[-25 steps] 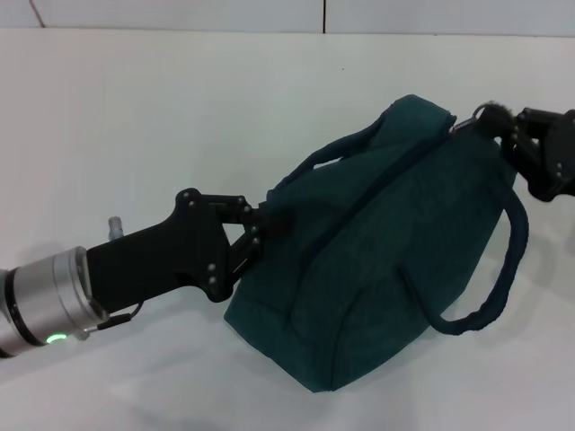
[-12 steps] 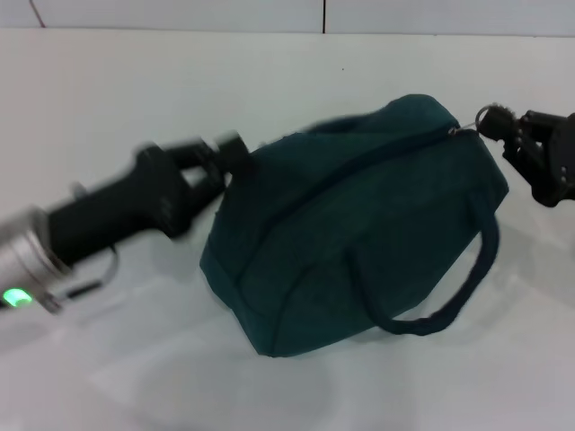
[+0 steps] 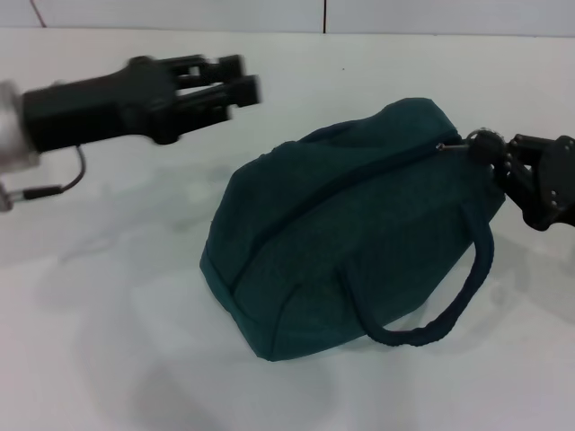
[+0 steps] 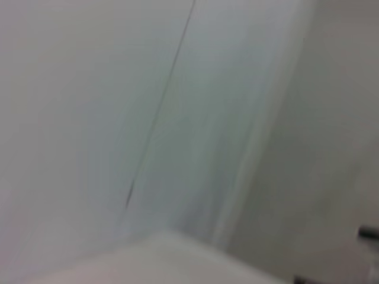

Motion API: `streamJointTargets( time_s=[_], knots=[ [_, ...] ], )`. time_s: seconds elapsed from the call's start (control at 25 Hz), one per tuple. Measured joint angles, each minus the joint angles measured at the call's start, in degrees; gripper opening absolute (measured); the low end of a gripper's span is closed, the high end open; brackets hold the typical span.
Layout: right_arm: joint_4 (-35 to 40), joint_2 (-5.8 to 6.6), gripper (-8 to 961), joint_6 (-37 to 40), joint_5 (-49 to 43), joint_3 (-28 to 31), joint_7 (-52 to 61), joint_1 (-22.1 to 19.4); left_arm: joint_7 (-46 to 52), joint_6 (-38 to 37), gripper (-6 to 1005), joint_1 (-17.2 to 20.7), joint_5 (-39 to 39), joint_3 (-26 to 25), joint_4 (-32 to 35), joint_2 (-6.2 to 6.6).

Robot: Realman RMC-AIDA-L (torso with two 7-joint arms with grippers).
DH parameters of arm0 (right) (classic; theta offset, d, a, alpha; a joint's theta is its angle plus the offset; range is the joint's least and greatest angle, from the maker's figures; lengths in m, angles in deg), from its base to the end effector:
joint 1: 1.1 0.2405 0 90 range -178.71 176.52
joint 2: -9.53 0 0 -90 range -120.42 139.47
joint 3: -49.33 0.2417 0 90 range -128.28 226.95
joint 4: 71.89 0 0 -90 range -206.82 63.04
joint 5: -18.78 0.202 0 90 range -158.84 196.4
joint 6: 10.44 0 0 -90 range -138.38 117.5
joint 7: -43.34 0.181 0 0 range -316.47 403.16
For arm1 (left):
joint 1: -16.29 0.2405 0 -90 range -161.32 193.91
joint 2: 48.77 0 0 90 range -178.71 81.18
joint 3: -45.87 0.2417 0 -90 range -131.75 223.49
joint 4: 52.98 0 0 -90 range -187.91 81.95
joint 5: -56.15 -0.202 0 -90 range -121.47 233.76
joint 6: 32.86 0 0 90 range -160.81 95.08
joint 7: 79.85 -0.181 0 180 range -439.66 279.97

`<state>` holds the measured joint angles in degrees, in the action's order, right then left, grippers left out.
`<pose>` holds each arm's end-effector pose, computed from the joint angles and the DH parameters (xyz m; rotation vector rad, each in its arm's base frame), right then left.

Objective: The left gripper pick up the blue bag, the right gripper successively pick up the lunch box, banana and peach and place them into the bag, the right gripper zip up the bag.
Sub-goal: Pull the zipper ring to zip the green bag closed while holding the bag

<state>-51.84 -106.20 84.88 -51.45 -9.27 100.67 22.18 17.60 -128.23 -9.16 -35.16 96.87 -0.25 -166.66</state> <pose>0.2184 0.3024 -0.0046 -2.3781 0.4501 1.2830 -0.1672 0.3297 0.0303 -2.6754 -0.6489 -1.0904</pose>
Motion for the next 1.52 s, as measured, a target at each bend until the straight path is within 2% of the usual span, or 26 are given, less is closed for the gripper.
streamJointTargets(
  time_s=[0.12,0.24,0.52,0.76,1.12,1.4,1.52],
  knots=[
    [-0.4,-0.04,10,1.23,-0.02,-0.01,-0.04,-0.53,9.18,1.26,417,-5.51,-10.3,0.66,4.15,-1.11],
    [-0.6,-0.03,10,1.82,-0.02,-0.02,-0.4,-0.89,16.46,1.27,434,-11.02,-17.36,3.16,4.08,-1.06],
    [-0.71,0.02,10,2.94,0.15,0.18,-0.79,-1.57,27.47,0.79,435,-17.08,-25.25,9.41,4.54,-0.6],
    [-0.73,0.05,10,3.07,0.18,0.33,-0.81,-1.64,33.0,-0.52,435,-19.36,-30.31,10.38,4.76,0.1],
    [-0.25,0.06,10,3.12,0.84,0.63,-0.81,-1.13,35.42,-5.92,436,-19.91,-31.46,10.02,8.42,1.71],
    [-0.14,0.15,10,3.19,1.97,0.6,-0.81,-1.04,35.39,-7.27,436,-20.87,-32.36,9.75,9.11,2.43],
    [-0.11,0.16,10,3.2,2.13,0.6,-0.81,-1.04,34.56,-7.34,436,-20.57,-33.6,9.69,12.09,2.55]
  ],
)
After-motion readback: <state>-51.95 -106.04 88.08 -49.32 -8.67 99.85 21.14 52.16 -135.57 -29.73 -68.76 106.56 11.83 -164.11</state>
